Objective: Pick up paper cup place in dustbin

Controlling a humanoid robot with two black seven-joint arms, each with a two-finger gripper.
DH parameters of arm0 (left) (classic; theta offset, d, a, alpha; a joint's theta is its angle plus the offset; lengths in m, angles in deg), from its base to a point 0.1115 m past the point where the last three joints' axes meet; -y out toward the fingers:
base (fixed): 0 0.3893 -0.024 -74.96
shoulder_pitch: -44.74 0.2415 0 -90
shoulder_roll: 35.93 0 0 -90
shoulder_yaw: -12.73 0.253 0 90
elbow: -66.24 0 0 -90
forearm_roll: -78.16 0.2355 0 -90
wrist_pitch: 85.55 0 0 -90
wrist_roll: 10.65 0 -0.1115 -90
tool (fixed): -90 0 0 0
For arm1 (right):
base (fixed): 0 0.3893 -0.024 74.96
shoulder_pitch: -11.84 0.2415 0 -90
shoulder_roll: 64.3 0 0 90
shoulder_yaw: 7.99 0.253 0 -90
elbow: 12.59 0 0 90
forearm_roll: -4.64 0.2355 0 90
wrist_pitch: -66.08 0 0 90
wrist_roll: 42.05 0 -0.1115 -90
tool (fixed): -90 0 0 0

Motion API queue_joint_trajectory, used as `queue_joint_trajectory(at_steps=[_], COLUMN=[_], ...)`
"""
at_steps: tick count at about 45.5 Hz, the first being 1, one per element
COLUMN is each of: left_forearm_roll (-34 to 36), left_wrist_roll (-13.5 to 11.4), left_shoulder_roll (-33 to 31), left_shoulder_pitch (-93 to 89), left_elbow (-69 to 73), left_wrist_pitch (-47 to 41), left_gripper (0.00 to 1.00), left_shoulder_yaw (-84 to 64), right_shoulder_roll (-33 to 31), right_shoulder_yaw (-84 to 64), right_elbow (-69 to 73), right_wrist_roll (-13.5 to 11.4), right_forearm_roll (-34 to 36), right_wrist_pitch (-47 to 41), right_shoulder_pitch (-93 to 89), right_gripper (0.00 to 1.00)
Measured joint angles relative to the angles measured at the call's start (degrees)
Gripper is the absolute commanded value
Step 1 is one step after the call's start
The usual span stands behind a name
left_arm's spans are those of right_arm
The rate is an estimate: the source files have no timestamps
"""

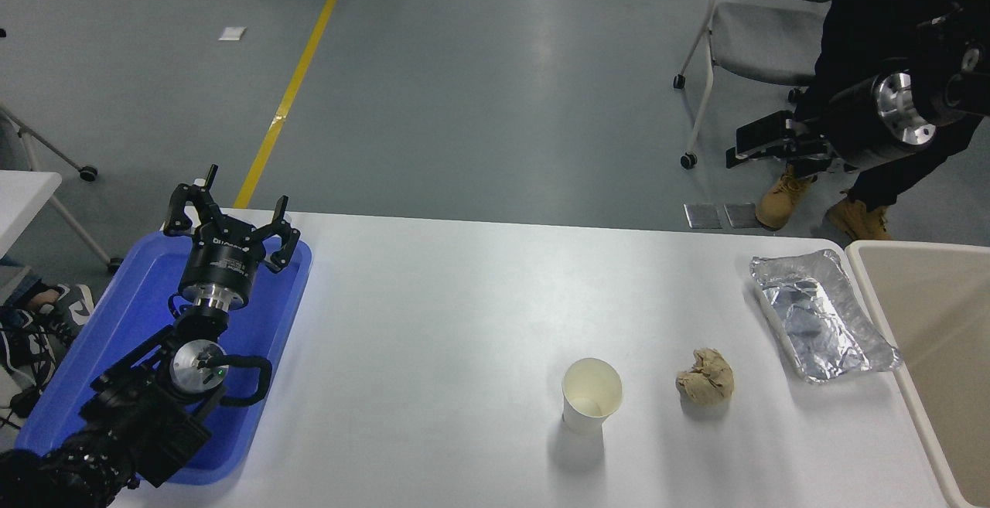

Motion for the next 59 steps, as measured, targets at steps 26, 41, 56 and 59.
queue_joint_trajectory(at_steps=[26,41,56,59], left_forearm_roll=[-0.01,-0.03,-0.03,-0.02], left_wrist_roll=[0.00,0.00,0.00,0.00], left_shoulder_roll=[0.00,0.00,0.00,0.01], left_shoulder_pitch=[0.02,0.07,0.06,0.06], left_elbow=[0.00,0.00,0.00,0.00], left_wrist_pitch=[0.00,-0.04,-0.04,-0.04], left_gripper=[1.00,1.00,1.00,1.00], left_shoulder_yaw=[0.00,0.00,0.00,0.00], right_shoulder_roll=[10.19,15.45,19.99,20.40], right_shoulder_yaw=[2.29,2.79,2.45,2.40], right_elbow=[9.77,10.25,9.00,8.37], right_wrist_roll=[-0.19,-0.24,-0.30,-0.31], right_forearm_roll=[1.86,3.01,3.18,3.18], right_wrist_pitch=[-0.96,3.26,10.25,11.48], right_shoulder_pitch=[4.30,-1.05,-11.12,-12.90], right_gripper=[1.00,1.00,1.00,1.00])
